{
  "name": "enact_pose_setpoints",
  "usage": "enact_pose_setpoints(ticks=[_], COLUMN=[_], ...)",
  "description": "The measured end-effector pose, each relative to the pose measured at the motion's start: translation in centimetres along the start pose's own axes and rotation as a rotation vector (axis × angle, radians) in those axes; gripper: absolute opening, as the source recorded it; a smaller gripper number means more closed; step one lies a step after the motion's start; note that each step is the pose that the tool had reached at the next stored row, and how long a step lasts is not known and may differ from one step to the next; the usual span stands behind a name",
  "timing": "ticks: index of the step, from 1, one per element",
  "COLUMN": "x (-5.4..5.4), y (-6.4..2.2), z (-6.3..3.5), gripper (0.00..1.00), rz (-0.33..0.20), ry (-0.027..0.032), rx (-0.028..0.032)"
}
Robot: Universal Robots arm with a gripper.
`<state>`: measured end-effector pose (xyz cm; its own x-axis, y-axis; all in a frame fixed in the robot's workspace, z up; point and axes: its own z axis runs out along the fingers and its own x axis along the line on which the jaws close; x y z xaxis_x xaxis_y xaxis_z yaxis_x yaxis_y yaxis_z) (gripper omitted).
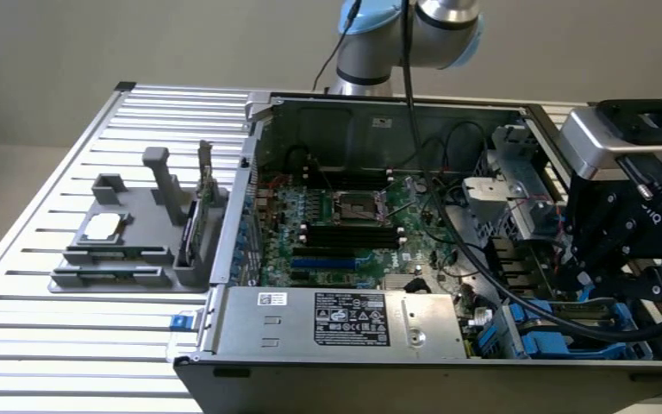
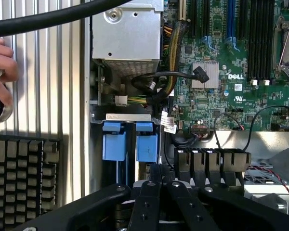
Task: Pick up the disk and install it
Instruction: 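Insert the first disk wire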
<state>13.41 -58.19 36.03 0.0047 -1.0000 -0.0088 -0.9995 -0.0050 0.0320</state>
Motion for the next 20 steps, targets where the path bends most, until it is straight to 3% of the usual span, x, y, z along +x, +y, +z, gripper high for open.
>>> enact_pose_setpoints(ticks=[8,11,13,14,20], x=[0.0,0.0,0.0,0.0,0.0], y=[-0.02,-0.02,-0.03,-0.03,-0.02], z=[0.0,0.0,0.0,0.01,-0.37], gripper=[0.16,0.33,0.33,0.39,0.39], rz=[0.0,0.0,0.003,0.014,0.07], ry=[-0.0001,0.0003,0.0004,-0.0002,-0.0019], rx=[-0.001,-0.0014,-0.0015,-0.0015,-0.001])
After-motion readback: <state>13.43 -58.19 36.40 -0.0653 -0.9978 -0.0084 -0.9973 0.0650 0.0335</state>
